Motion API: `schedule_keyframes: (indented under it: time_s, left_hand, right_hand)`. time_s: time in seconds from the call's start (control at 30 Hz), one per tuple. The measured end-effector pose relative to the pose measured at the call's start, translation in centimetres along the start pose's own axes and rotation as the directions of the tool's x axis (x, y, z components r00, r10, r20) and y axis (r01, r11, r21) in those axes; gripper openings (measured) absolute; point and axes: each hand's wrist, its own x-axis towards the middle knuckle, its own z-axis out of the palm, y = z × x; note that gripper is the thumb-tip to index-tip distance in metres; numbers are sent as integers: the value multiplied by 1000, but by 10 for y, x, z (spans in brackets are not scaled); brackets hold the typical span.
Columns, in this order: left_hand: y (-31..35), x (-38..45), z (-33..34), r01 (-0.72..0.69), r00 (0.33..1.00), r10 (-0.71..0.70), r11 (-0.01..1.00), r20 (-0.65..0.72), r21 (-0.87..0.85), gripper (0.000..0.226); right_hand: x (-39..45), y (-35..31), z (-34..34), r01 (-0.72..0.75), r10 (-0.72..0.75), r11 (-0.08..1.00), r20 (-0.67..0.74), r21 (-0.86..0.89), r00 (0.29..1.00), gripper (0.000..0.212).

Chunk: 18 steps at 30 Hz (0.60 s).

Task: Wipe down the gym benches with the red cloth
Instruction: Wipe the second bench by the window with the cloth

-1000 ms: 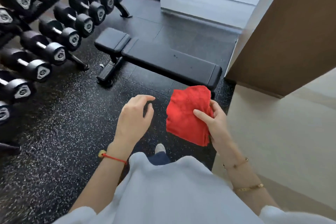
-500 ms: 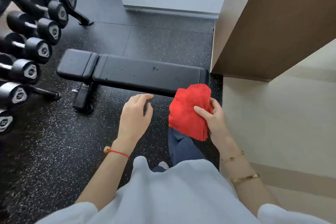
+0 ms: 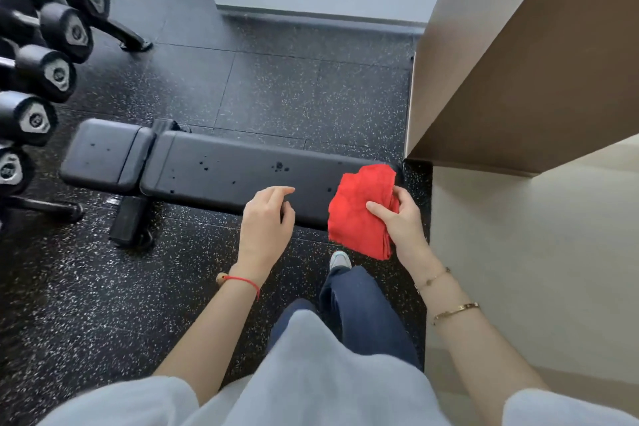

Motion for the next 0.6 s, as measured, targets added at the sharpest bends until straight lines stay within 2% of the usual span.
schedule_keyframes:
  time_s: [0.3, 0.37, 0.43, 0.47, 0.53, 0.6]
  left_hand:
    - [-89, 63, 165, -81, 995, 81, 997, 50, -8, 28]
    - [-113, 73, 209, -111, 993, 112, 994, 42, -12, 28]
    - [-133, 82, 244, -133, 991, 133, 991, 24, -21, 28]
    - [-142, 85, 260, -149, 989, 149, 989, 9, -26, 29]
    - [-155, 88, 287, -185, 982, 184, 982, -26, -31, 29]
    - [-166, 91, 307, -228, 972, 226, 973, -69, -36, 30]
  right_hand:
    - [152, 125, 9, 9, -9, 997, 0, -73, 1000, 45]
    - [186, 158, 6, 43, -42, 992, 6, -118, 999, 47]
    - [212, 185, 2, 119, -123, 963, -1, -243, 992, 51]
    - [222, 197, -1, 172, -187, 918, -8, -357, 982, 53]
    - [237, 215, -7, 258, -339, 760, -25, -596, 940, 62]
    - [246, 230, -10, 322, -479, 595, -3, -736, 878, 78]
